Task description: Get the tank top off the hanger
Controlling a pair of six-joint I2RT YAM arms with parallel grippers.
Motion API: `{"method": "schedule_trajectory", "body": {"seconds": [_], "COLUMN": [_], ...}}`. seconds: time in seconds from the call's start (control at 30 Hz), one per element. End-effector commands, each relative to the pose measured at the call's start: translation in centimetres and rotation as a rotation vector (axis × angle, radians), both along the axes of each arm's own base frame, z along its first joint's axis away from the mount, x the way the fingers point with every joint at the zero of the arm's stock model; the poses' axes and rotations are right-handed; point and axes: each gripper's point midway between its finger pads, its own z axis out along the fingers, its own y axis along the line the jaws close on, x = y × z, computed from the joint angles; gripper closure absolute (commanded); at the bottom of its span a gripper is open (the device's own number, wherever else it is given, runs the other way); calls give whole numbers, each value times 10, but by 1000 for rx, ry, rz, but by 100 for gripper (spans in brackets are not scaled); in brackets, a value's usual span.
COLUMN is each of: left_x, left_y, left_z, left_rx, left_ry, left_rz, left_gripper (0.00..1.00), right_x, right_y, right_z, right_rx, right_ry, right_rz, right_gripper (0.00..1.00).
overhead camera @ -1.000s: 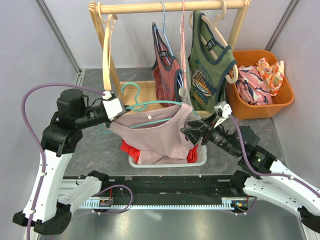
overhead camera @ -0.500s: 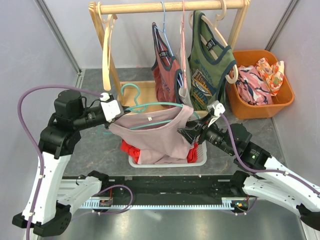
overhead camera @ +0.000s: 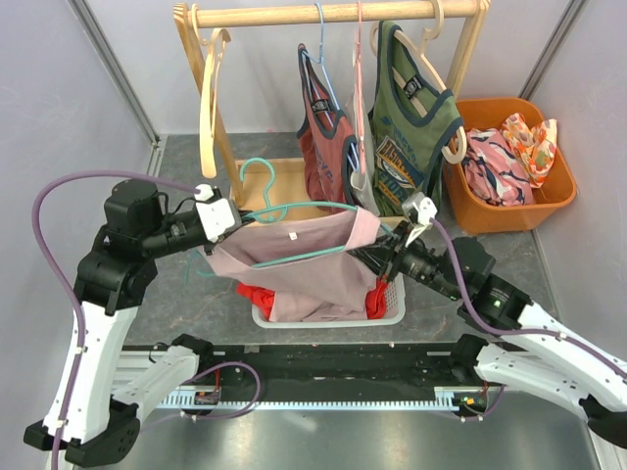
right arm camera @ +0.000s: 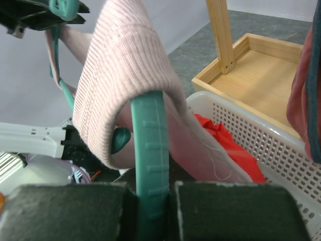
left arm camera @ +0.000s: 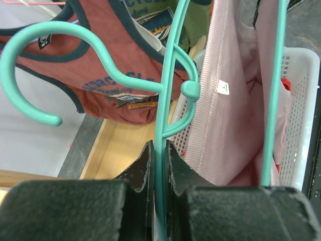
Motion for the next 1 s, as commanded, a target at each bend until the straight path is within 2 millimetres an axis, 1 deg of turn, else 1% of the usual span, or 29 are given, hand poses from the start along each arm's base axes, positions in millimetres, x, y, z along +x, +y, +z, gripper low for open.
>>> {"method": "schedule_trajectory", "body": {"seconds": [0.0, 0.03, 0.07, 0.13, 0.17, 0.27, 0.37, 0.47, 0.5, 0.53, 0.6, 0.63, 0.7, 0.73, 0.77, 0.87, 0.9, 0.97], "left_x": [-1, 2, 4, 6, 7, 7, 10, 13, 13, 14, 13, 11, 7, 7, 6, 4, 6, 10], "left_y": [4, 6, 7, 10, 10, 13, 18, 23, 24, 26, 26, 25, 24, 24, 24, 26, 27, 31], "left_z": [2, -3, -6, -10, -11, -15, -18, -21, -20, -19, -14, -12, -3, -1, 7, 15, 21, 28], "left_rx": [33, 46, 59, 76, 82, 98, 124, 160, 164, 168, 163, 155, 137, 127, 117, 104, 92, 84], "left_ry": [-83, -82, -92, -97, -102, -113, -133, -165, -172, -181, -190, -190, -205, -199, -211, -220, -229, -247], "left_rz": [-1, 11, 13, 26, 27, 35, 55, 71, 77, 85, 84, 82, 76, 80, 85, 97, 118, 150], "left_gripper": [98, 98, 98, 98, 98, 98, 98, 98, 98, 98, 98, 98, 98, 98, 98, 98, 98, 98], "right_x": [-26, -27, -26, -26, -22, -20, -21, -17, -11, -6, 5, 11, 18, 25, 27, 33, 33, 33], "right_y": [-27, -40, -46, -57, -62, -69, -72, -82, -86, -88, -96, -97, -101, -105, -106, -112, -114, -117], "right_z": [61, 67, 62, 62, 53, 47, 48, 47, 44, 34, 25, 16, 8, 1, -3, -18, -28, -36], "right_rx": [157, 178, 164, 167, 144, 131, 125, 112, 100, 63, 22, -8, -37, -65, -83, -129, -161, -177], "right_ry": [-42, -52, -40, -35, -17, -2, 2, 0, 4, 24, 47, 71, 90, 105, 111, 125, 137, 147], "right_rz": [10, -29, -53, -96, -132, -165, -173, -224, -266, -292, -374, -408, -458, -505, -523, -570, -578, -591], "right_gripper": [100, 100, 100, 100, 100, 100, 100, 100, 100, 100, 100, 100, 100, 100, 100, 100, 100, 100]}}
